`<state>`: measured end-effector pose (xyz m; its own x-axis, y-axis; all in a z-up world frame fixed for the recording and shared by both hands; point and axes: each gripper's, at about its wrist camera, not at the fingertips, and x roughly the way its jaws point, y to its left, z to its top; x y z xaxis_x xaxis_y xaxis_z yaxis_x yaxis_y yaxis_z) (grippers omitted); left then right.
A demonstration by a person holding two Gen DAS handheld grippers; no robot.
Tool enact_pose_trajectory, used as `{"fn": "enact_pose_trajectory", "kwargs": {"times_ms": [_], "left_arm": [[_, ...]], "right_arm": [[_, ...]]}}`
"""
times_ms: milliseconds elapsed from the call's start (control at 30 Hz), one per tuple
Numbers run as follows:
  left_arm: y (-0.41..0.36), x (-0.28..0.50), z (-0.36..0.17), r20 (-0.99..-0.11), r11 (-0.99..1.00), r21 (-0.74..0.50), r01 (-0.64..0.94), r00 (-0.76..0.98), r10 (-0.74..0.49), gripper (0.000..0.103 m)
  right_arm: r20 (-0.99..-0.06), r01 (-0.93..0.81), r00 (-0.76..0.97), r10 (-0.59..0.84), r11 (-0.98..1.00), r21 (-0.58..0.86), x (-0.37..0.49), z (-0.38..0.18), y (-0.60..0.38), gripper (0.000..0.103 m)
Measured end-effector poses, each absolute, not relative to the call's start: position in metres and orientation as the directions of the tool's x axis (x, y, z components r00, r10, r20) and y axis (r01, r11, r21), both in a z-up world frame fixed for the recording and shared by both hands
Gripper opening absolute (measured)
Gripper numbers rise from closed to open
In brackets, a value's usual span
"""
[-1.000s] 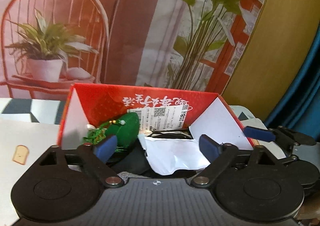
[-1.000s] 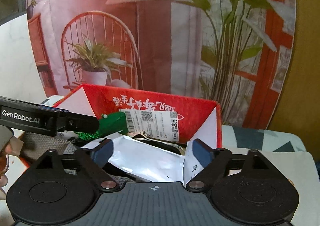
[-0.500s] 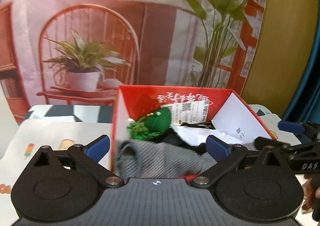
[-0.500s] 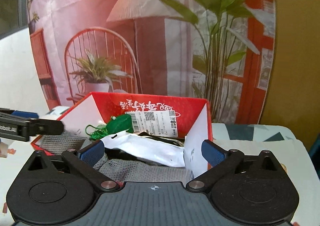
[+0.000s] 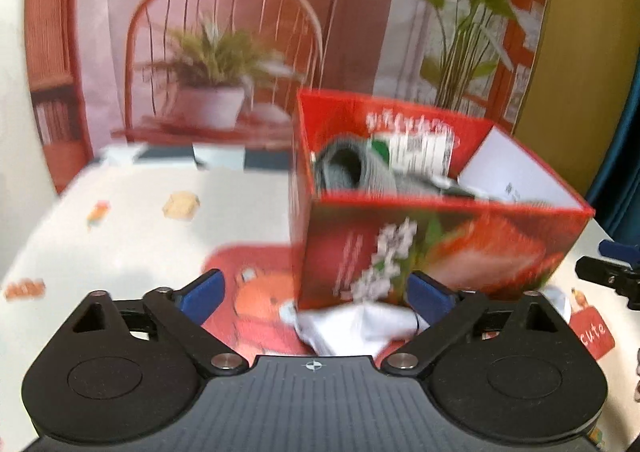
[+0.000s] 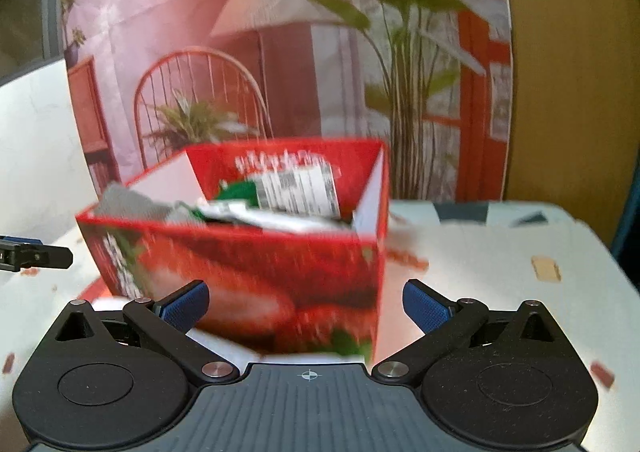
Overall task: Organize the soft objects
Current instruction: 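Move both tools back to the white knotted cloth, then grasp the white knotted cloth with both tools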
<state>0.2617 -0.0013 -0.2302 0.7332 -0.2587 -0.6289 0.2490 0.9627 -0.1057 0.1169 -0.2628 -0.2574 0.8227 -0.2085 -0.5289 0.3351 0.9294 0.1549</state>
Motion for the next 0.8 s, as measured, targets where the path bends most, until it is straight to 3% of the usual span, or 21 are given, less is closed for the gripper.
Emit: {"fn": "enact_pose_trajectory", "kwargs": {"times_ms": [167, 333, 400, 500, 567, 600, 800], "left_arm": [[-0.005, 0.270, -0.259, -0.678, 0.955, -0.154, 0.252, 0.676, -0.288, 0.080], [-0.008, 0.279, -0.281, -0.708, 0.954, -0.174, 0.244, 0.642, -0.293, 0.069], [-0.010, 0.282, -0.288, -0.718, 0.953, -0.180, 0.246, 0.629, -0.298, 0.058], [-0.010, 0.281, -0.295, -0.726, 0.946, -0.189, 0.264, 0.611, -0.316, 0.044], [-0.010, 0.278, -0.297, -0.722, 0.941, -0.196, 0.275, 0.609, -0.329, 0.026], [-0.008, 0.277, -0.297, -0.718, 0.937, -0.207, 0.282, 0.607, -0.341, 0.019], [0.002, 0.264, -0.288, -0.683, 0.924, -0.233, 0.305, 0.624, -0.378, 0.012]], "right_arm": [[-0.585, 0.351, 0.789, -0.187, 0.919, 0.180, 0.118, -0.284, -0.265, 0.086], [-0.621, 0.393, 0.762, -0.184, 0.894, 0.216, 0.123, -0.304, -0.273, 0.081], [-0.632, 0.415, 0.754, -0.180, 0.875, 0.247, 0.123, -0.310, -0.278, 0.078], [-0.646, 0.424, 0.747, -0.155, 0.860, 0.284, 0.125, -0.318, -0.285, 0.061], [-0.651, 0.415, 0.747, -0.135, 0.859, 0.298, 0.123, -0.320, -0.285, 0.047], [-0.650, 0.411, 0.749, -0.130, 0.861, 0.301, 0.123, -0.320, -0.285, 0.045], [-0.626, 0.386, 0.771, -0.121, 0.870, 0.307, 0.116, -0.307, -0.281, 0.034]]}}
